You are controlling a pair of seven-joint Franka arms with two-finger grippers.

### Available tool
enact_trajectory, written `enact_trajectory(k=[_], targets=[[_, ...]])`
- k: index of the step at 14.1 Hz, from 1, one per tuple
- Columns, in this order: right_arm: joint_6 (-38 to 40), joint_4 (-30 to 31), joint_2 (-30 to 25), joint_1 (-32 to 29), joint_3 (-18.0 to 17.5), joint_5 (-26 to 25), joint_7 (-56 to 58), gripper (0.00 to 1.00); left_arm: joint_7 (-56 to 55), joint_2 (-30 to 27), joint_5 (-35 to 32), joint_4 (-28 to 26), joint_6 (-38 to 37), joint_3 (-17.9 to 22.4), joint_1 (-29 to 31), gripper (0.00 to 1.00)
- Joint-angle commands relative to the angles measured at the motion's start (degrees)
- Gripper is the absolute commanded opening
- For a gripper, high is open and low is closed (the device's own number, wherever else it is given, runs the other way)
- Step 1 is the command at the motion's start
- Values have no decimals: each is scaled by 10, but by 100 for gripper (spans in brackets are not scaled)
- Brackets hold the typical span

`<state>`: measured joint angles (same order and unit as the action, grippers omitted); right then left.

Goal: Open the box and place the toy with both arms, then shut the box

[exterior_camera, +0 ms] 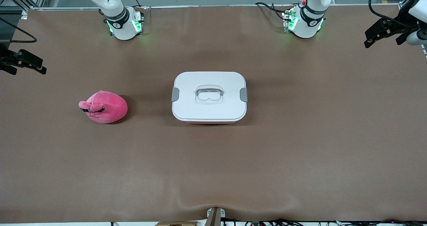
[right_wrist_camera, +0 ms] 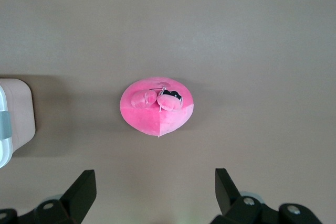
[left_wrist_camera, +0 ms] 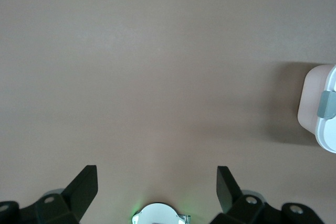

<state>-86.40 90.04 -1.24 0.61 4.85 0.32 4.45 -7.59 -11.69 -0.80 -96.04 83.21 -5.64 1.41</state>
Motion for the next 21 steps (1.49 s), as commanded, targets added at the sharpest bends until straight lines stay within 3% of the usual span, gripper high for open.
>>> enact_trajectory(k=[1,9,13,18,21], targets=[[-4,10,-10,-8,-7,0,8,100,19,4,6,11,-1,3,-2,100],[-4,12,-9,-5,-8,2,9,100,14,4,2,20,-2,6,0,100],[-21,24,4,22,-9,-22,7,100,30,6,1,17,-2,5,-1,100],[-39,29,42,38,-10,-22,-8,100,-32,5,9,4,-4,-9,-5,100],[-96,78,48,45,-11,-19,-3,100,-84,15,26,-4,4,-25,-6,100]])
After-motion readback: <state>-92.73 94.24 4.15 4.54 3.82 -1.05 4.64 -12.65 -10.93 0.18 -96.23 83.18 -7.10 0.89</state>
